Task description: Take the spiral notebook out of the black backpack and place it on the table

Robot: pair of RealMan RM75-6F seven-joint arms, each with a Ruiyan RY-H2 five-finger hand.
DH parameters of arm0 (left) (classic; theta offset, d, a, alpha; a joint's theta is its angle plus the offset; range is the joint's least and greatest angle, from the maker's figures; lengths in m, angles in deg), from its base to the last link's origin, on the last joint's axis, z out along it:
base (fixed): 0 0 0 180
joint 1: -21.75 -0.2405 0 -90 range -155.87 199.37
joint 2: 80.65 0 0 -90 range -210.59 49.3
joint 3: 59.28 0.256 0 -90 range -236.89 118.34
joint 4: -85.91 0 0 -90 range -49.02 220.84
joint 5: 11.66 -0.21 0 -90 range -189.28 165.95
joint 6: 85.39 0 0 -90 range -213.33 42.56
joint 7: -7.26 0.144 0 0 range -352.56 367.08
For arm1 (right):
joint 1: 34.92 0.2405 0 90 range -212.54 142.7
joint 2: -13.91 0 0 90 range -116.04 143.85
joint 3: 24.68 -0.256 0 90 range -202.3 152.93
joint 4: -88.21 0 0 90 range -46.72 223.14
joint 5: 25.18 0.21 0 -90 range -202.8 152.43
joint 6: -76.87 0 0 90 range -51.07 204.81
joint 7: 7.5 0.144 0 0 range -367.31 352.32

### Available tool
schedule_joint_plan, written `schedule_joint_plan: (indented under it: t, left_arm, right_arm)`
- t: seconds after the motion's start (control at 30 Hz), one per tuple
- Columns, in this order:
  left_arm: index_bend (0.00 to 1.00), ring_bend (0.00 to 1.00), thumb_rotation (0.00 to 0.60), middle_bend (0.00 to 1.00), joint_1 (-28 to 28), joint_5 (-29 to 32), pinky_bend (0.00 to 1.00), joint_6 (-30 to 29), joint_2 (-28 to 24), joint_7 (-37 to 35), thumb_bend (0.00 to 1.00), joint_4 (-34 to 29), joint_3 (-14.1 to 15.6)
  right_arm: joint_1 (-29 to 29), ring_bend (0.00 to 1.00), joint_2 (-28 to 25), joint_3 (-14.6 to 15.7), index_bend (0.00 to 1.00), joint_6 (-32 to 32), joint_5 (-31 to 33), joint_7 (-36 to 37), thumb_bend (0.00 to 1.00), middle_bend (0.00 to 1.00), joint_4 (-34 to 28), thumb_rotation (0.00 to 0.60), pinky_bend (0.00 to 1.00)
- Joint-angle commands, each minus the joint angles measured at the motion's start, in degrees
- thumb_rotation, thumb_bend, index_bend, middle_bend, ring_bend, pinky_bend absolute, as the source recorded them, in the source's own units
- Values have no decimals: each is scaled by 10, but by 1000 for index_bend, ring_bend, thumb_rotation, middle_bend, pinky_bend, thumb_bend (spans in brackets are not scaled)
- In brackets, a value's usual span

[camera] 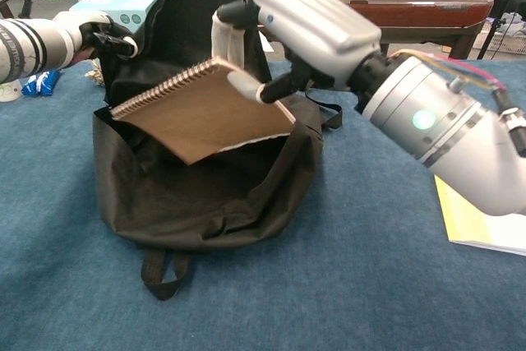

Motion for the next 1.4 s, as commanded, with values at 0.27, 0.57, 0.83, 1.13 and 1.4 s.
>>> schedule_joint_plan:
  t: [0.27, 0.57, 0.83, 1.13, 1.4]
  left_arm:
    - [725, 28, 600, 156, -11, -19, 57, -2, -14, -9, 736, -39, 5]
    - [721, 28, 600, 156, -19, -36, 57, -3, -21, -17, 736, -62, 15]
    - [721, 28, 600, 156, -27, -47, 57, -9, -27, -22, 735, -73, 23]
    - [709, 28, 600, 156, -39, -51, 57, -15, -41, -27, 721, -87, 29]
    - [621, 21, 499, 150, -55, -80, 57, -14, -56, -46, 626, -106, 33]
  right_arm:
    - [-55, 457, -129, -22, 846, 65, 7, 18, 487, 569, -155, 600, 318]
    - [-125, 457, -255, -6, 847, 82, 38, 32, 487, 570, -241, 600, 327]
    - [-152, 457, -289, 8, 847, 49, 88, 42, 487, 567, -220, 600, 331]
    - [-137, 272, -300, -2, 588, -58, 194, 27, 487, 357, -204, 600, 323]
    - [-115, 0, -300, -17, 0, -91, 226, -19, 487, 0, -201, 600, 65]
